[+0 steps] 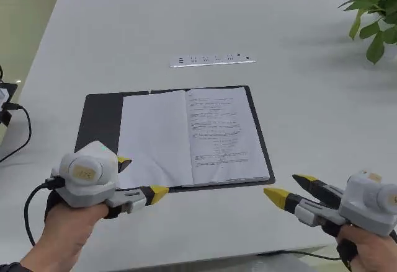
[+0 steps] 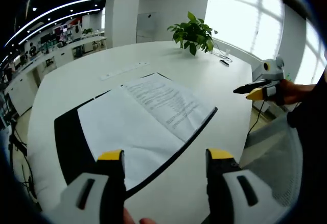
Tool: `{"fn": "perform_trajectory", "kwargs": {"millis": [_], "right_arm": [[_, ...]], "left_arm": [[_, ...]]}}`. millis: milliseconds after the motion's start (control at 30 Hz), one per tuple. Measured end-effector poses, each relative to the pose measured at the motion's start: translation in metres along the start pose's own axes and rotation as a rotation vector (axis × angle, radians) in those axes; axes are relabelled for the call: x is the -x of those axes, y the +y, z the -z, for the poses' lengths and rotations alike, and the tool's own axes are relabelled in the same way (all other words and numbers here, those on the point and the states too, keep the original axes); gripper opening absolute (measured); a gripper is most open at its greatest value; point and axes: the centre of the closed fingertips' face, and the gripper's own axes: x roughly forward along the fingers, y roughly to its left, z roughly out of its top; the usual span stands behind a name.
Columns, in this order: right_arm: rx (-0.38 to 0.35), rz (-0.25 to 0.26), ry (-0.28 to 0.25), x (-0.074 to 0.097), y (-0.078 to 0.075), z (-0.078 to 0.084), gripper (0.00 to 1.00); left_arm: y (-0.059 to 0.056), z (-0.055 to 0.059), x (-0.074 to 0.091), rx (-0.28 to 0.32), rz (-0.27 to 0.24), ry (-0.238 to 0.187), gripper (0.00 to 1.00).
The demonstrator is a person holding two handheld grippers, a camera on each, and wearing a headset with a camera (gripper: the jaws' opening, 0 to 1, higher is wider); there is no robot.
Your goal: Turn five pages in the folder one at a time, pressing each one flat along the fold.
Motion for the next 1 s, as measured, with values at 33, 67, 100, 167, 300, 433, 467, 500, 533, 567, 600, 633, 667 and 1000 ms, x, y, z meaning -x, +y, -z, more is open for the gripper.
{"fn": "perform_trajectory", "kwargs": {"millis": [33, 67, 100, 167, 300, 433, 467, 500, 533, 567, 600, 633, 667, 1000], "right_arm": [[-0.004, 0.002, 0.001, 0.000, 0.000, 0.001, 0.58], [-0.006, 0.002, 0.003, 0.000, -0.001, 0.002, 0.58], [-0.008, 0.002, 0.007, -0.001, -0.001, 0.003, 0.58], [-0.009, -0.001, 0.012, -0.001, 0.000, 0.004, 0.58], [-0.012, -0.002, 0.016, -0.001, -0.001, 0.004, 0.57], [-0.017, -0.001, 0.014, -0.001, -0.003, 0.003, 0.57], [-0.017, -0.001, 0.014, -0.001, -0.003, 0.003, 0.57], [-0.017, -0.001, 0.013, -0.001, -0.004, 0.003, 0.57], [-0.018, -0.002, 0.012, -0.001, -0.004, 0.003, 0.57], [-0.019, -0.002, 0.012, -0.001, -0.004, 0.003, 0.57], [-0.020, -0.001, 0.012, -0.001, -0.004, 0.003, 0.57], [-0.021, -0.001, 0.013, -0.001, -0.004, 0.003, 0.57], [-0.023, -0.001, 0.012, 0.000, -0.005, 0.003, 0.57], [-0.052, 0.000, -0.002, -0.001, -0.007, 0.008, 0.56]], "left_arm": [[-0.003, -0.004, -0.005, -0.007, 0.009, 0.000, 0.64], [-0.005, -0.008, -0.010, -0.013, 0.018, 0.000, 0.64], [-0.009, -0.013, -0.016, -0.026, 0.030, -0.001, 0.64], [-0.015, -0.020, -0.027, -0.054, 0.055, 0.002, 0.64], [-0.023, -0.028, -0.048, -0.094, 0.080, 0.023, 0.62], [-0.034, -0.036, -0.065, -0.099, 0.113, 0.025, 0.63], [-0.038, -0.038, -0.070, -0.104, 0.126, 0.029, 0.63], [-0.041, -0.039, -0.074, -0.110, 0.133, 0.031, 0.63], [-0.043, -0.040, -0.077, -0.115, 0.139, 0.035, 0.63], [-0.045, -0.040, -0.079, -0.120, 0.143, 0.039, 0.63], [-0.047, -0.042, -0.082, -0.122, 0.147, 0.039, 0.63], [-0.049, -0.043, -0.084, -0.121, 0.151, 0.037, 0.63], [-0.051, -0.044, -0.087, -0.120, 0.157, 0.038, 0.63], [-0.071, -0.058, -0.114, -0.138, 0.192, 0.041, 0.62]]}}
